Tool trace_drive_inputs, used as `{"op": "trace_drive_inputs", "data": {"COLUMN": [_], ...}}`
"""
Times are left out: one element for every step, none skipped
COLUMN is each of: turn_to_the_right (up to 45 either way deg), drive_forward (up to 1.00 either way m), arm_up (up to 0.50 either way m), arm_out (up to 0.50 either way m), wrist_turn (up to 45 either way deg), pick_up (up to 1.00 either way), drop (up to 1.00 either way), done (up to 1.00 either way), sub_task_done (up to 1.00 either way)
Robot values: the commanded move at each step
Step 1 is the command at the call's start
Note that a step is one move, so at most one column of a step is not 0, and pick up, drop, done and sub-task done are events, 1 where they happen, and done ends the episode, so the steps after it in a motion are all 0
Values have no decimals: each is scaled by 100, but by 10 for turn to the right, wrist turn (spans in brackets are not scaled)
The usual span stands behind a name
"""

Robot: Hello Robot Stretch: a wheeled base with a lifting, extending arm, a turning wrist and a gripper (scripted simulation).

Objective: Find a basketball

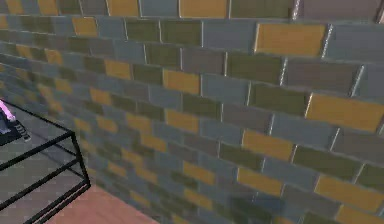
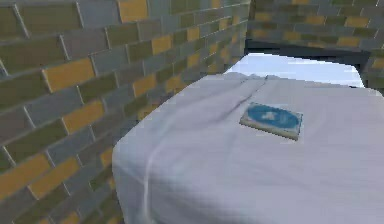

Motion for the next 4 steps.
{"op": "trace_drive_inputs", "data": {"turn_to_the_right": [-450,-60,0,-450], "drive_forward": [0,0,25,0], "arm_up": [0,0,0,0], "arm_out": [0,0,0,0], "wrist_turn": [0,0,0,0], "pick_up": [0,0,0,0], "drop": [0,0,0,0], "done": [0,0,0,0], "sub_task_done": [0,0,0,0]}}
